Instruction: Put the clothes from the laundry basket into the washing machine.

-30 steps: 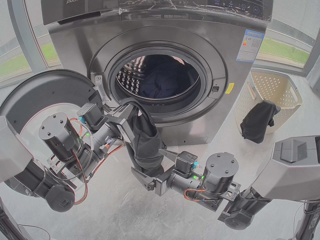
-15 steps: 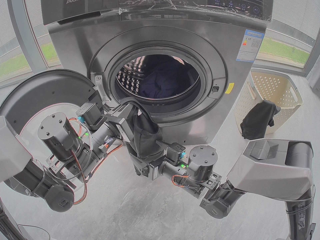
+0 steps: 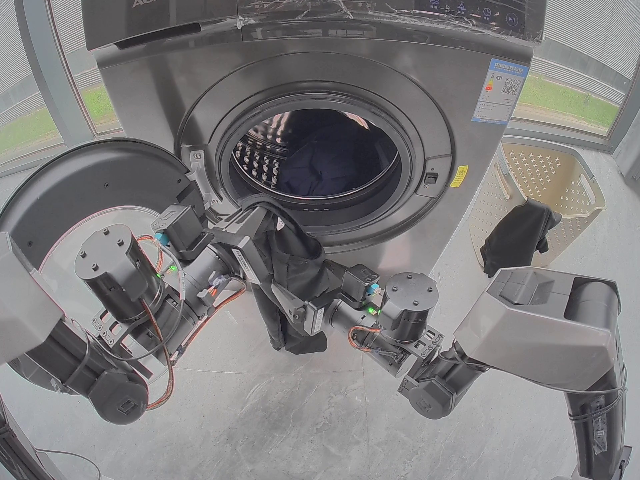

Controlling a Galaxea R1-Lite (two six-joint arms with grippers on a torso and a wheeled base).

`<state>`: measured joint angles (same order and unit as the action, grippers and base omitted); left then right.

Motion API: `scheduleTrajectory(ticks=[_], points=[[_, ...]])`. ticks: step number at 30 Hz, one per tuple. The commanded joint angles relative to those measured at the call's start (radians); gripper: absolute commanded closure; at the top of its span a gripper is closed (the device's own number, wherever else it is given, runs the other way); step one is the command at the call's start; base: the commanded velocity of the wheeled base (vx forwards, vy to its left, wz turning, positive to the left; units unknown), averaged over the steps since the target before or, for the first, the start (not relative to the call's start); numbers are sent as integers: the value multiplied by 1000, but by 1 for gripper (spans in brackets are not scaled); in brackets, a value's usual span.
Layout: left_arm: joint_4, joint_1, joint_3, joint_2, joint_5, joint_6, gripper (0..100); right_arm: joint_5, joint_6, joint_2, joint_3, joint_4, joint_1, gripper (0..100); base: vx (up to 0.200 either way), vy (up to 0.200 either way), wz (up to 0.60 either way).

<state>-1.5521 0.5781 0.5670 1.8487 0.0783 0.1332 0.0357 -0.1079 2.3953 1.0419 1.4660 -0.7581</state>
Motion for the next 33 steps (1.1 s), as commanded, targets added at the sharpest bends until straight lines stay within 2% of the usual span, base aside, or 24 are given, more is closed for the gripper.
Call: scheduleTrajectory(ticks=[1,11,25,33], points=[[0,0,-1,-2,1,0,100,1,-1,13,20,1,-1,100,0,0,0],[0,-3,-3,0,0,3,100,1,-1,13,10,4,-1,100,0,0,0],[0,-6,-3,6,0,3,100,-2,4,-196,-204,1,-3,100,0,0,0],[0,-6,-3,1,0,3,100,0,2,-180,-209,1,5,100,0,0,0]])
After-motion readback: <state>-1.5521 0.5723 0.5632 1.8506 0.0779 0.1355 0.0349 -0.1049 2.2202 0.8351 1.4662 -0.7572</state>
